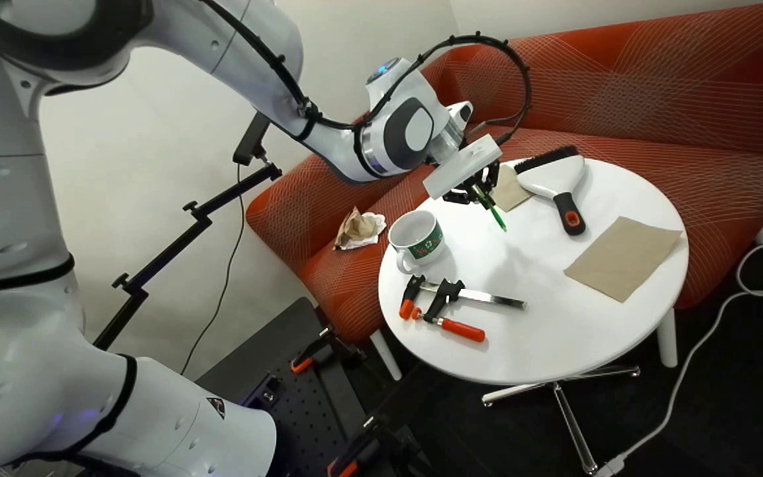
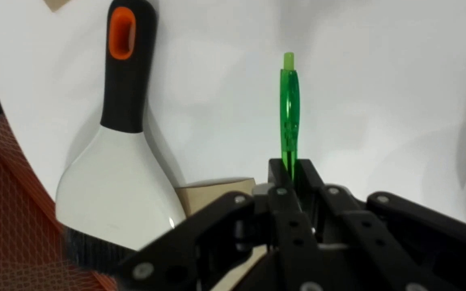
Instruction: Pick up the pen from the mug cup and put it on the table.
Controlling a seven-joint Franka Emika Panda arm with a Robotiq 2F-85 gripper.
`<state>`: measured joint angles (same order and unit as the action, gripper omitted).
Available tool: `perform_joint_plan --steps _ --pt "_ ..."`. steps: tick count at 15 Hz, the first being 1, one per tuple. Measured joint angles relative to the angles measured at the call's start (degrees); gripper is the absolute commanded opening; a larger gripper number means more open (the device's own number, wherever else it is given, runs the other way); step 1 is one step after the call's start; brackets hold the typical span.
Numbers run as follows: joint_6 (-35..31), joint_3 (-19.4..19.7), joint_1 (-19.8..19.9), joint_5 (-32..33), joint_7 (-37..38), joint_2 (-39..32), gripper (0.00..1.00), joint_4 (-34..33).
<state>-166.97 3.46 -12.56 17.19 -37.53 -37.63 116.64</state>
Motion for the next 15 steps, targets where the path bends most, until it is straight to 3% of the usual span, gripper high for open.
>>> perform_joint_plan --steps 1,4,10,11,15 --pt "1.1 -0.4 0.0 0.4 0.9 -1.2 0.38 -1.4" --pt "4.0 -1.3 0.4 1.2 2.3 -3.9 0.49 -4.7" --pt "5.4 -1.9 1.7 2.4 3.2 -5.3 0.95 -7.2" --pt "5.4 -2.1 2.0 2.5 3.2 -5.3 0.99 -7.3" --pt "5.4 -2.7 3.2 2.6 3.2 -5.3 1.00 -7.5"
